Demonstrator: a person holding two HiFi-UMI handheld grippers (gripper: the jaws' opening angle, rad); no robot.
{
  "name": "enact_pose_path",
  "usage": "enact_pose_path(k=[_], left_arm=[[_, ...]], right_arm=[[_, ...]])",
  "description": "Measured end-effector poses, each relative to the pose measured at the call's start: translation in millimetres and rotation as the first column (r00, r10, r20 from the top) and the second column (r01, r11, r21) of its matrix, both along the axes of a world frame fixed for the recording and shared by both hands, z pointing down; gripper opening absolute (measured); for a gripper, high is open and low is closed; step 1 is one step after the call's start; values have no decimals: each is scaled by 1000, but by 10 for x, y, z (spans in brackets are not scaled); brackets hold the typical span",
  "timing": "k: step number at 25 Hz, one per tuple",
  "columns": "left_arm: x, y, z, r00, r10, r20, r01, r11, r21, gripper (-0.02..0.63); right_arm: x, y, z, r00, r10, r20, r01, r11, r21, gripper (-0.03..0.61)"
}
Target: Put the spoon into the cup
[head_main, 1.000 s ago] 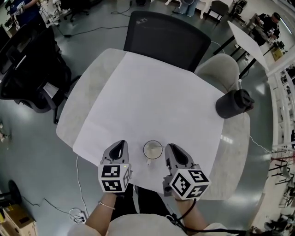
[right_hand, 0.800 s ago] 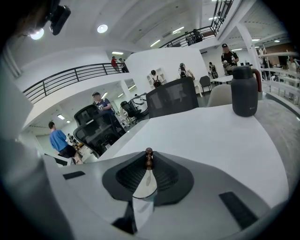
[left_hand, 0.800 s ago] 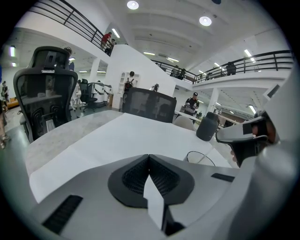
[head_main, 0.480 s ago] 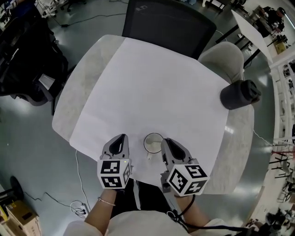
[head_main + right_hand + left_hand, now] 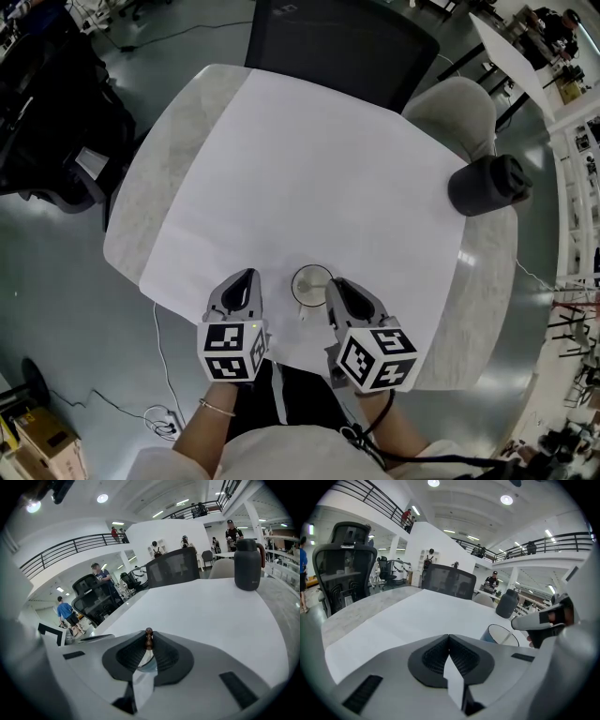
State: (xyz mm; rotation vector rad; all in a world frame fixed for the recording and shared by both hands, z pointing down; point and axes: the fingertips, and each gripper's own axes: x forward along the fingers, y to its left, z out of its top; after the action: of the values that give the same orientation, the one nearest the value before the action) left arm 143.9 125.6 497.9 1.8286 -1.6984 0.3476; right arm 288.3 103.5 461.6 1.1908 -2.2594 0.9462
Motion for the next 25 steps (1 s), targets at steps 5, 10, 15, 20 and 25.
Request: enact_pose_path(k=[5,10,15,20,25], left_arm=[[-22,26,-4,1000,-1,5,0,1000,3,18],[-24,52,-32,1000,2,5,-2,1000,10,18],[-3,56,-108,1000,9,8,-9,1000,23,18],[-27,49,-197,1000,14,14,-14,999,41,18],[-45,6,-331,1000,17,23,-18,997,73,18]], right_arm=[[-16,-10,28,1000,2,-5,-2,1000,3,61],[-8,-1,21,1000,12,-5,-12,1000,5,63],[52,-13,-18,999,34,-7,-34,999,18,89],[113,-41,-93,997,71,4,-71,997,36,107],[222,-125,-226,993,116,4,-116,990,82,107]])
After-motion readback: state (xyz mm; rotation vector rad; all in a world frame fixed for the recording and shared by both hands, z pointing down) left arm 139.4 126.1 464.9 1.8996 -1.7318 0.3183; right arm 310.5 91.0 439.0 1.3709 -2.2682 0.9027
